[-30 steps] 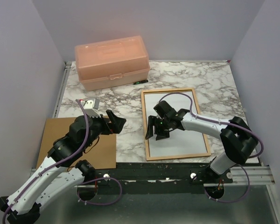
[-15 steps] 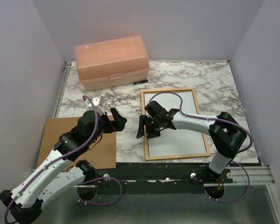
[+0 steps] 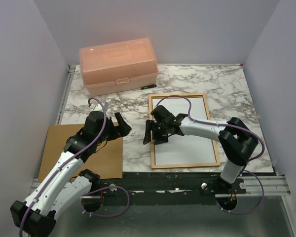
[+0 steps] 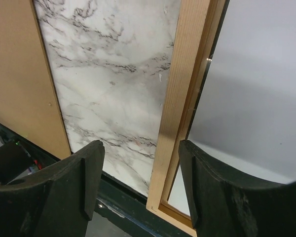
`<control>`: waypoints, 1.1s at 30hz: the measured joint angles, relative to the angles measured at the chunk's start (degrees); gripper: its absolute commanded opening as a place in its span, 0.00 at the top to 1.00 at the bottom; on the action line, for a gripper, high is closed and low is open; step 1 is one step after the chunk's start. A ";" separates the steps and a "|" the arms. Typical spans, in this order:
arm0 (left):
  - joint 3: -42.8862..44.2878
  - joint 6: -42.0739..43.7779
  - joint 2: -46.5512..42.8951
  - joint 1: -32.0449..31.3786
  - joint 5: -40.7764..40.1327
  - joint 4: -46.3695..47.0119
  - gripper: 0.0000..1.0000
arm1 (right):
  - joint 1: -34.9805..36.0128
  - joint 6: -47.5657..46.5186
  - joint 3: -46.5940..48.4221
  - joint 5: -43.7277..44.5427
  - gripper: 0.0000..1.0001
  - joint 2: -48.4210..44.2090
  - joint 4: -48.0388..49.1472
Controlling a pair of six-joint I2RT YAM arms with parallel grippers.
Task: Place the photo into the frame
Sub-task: Adjust the photo in the photo frame, then adjust the photo frame item at the center of the board.
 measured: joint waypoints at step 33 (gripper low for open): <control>4.17 6.58 -22.80 0.63 0.79 0.04 0.01 | 0.04 -14.86 61.31 -5.16 0.23 40.09 -5.92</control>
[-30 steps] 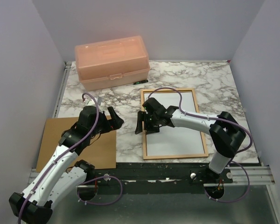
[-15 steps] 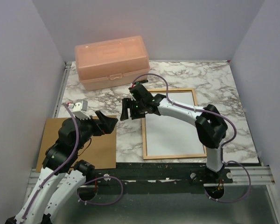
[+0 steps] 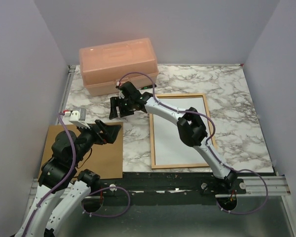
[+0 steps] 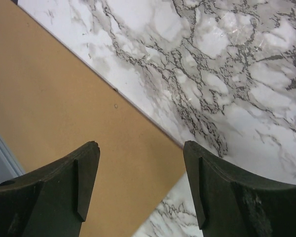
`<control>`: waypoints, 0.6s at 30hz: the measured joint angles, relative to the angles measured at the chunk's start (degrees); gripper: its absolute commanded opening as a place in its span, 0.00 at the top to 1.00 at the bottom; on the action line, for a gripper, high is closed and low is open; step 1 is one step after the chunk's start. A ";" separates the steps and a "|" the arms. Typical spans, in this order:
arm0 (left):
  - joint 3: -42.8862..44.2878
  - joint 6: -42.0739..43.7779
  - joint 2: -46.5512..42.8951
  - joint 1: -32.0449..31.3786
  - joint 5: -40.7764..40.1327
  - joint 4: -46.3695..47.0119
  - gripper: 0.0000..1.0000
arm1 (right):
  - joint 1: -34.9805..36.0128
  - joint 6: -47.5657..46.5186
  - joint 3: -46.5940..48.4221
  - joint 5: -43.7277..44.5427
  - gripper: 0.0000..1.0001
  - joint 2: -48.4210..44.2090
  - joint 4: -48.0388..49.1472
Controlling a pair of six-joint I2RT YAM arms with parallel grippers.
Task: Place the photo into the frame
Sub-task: Adjust the photo frame item at the center of the board.
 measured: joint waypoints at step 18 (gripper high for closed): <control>0.31 1.53 2.05 0.02 -0.02 -0.33 0.01 | 0.07 -0.66 2.51 -4.92 0.23 5.70 2.73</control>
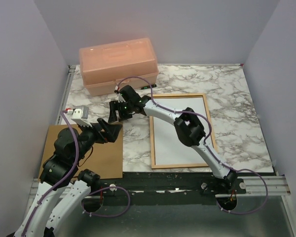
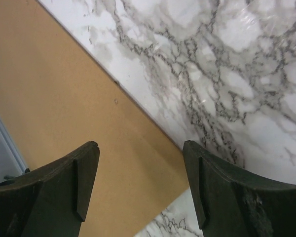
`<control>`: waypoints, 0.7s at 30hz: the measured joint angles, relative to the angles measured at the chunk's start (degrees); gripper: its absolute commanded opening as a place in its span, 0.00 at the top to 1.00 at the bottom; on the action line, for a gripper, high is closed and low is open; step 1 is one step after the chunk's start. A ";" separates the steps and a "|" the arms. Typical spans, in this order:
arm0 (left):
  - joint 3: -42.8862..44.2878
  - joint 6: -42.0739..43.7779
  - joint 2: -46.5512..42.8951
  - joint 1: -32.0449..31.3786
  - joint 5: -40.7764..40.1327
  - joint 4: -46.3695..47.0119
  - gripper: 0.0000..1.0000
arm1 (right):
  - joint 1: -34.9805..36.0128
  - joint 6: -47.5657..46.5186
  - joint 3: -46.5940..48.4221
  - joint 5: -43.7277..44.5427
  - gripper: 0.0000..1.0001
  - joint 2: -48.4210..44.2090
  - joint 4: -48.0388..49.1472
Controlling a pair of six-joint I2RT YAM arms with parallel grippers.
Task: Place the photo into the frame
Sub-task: Adjust the photo frame item at the center of the board.
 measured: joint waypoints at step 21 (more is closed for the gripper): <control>-0.35 -0.35 1.25 0.00 0.02 0.00 0.01 | -1.70 -1.62 -33.44 1.46 0.24 -19.12 13.92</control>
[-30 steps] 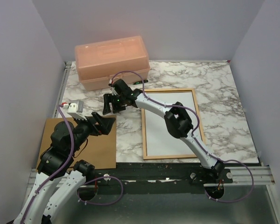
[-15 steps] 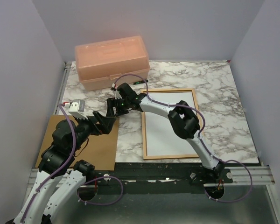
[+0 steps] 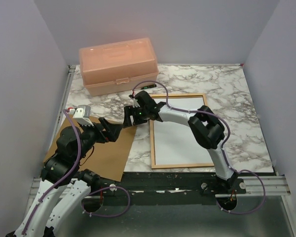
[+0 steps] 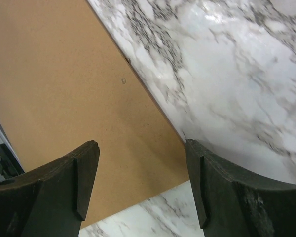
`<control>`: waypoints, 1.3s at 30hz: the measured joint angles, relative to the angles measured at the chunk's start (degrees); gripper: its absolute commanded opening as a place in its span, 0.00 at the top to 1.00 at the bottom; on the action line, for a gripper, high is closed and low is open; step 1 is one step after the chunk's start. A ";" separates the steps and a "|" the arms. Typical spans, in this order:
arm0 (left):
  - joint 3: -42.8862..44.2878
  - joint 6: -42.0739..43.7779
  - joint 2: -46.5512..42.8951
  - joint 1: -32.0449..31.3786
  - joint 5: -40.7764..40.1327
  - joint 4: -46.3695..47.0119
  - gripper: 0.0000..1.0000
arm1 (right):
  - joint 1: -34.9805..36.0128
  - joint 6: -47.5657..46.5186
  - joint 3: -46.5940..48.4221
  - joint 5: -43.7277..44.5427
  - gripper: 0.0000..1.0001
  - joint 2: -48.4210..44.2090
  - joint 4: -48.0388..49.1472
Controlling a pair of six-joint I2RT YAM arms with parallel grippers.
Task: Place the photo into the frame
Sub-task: Adjust the photo frame item at the center of the board.
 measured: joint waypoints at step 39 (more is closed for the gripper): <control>-14.40 -7.30 22.69 13.27 0.57 -3.17 0.01 | 0.85 0.33 -1.75 9.05 0.17 -4.24 -11.37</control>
